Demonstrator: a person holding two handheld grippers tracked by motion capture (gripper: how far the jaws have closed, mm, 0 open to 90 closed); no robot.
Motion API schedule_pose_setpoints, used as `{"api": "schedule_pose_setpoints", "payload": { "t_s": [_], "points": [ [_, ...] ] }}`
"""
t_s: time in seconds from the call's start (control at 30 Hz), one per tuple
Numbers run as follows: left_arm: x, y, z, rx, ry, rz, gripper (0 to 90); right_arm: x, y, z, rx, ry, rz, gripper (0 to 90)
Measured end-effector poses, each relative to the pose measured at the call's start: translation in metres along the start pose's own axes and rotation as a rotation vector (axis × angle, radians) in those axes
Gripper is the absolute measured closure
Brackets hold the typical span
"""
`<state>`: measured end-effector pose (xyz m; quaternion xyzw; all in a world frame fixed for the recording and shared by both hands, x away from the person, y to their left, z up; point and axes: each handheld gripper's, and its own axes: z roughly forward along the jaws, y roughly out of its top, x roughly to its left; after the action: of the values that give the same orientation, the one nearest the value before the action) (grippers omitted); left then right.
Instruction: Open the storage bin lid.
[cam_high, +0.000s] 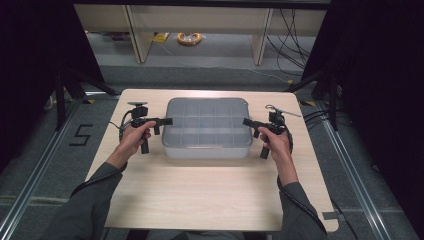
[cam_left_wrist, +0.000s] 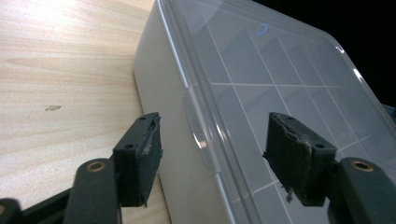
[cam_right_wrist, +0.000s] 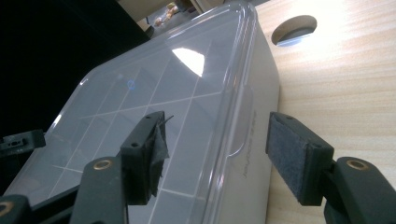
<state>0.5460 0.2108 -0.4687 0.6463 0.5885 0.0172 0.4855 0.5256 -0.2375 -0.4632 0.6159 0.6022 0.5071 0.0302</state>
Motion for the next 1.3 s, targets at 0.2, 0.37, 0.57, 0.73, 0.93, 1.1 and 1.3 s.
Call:
{"api": "schedule_pose_setpoints", "payload": {
  "t_s": [0.2, 0.37, 0.57, 0.73, 0.93, 1.1, 1.3],
  "points": [
    [0.001, 0.002, 0.004, 0.002, -0.008, -0.01, 40.9, 0.003, -0.001, 0.001, 0.012, 0.009, 0.048, 39.9],
    [-0.001, 0.002, 0.006, 0.0, -0.025, -0.004, 46.1, 0.002, -0.003, 0.003, 0.023, 0.012, 0.068, 40.6],
    [-0.002, 0.002, 0.004, -0.006, -0.023, -0.001, 47.7, 0.002, -0.004, 0.006, 0.008, 0.036, 0.049, 42.8],
    [-0.002, 0.002, 0.003, -0.021, -0.019, -0.017, 49.4, 0.003, -0.003, 0.003, -0.024, 0.031, 0.017, 46.2],
    [-0.003, 0.001, 0.001, -0.025, -0.021, -0.05, 50.9, 0.004, -0.004, 0.004, -0.05, -0.005, -0.026, 50.2],
    [-0.004, 0.001, 0.0, -0.032, -0.018, -0.053, 52.1, 0.008, -0.003, 0.0, -0.068, -0.011, -0.013, 55.8],
    [-0.005, 0.001, -0.003, -0.044, -0.015, -0.049, 53.7, 0.003, -0.004, 0.001, -0.109, -0.026, -0.083, 60.2]
  ]
}}
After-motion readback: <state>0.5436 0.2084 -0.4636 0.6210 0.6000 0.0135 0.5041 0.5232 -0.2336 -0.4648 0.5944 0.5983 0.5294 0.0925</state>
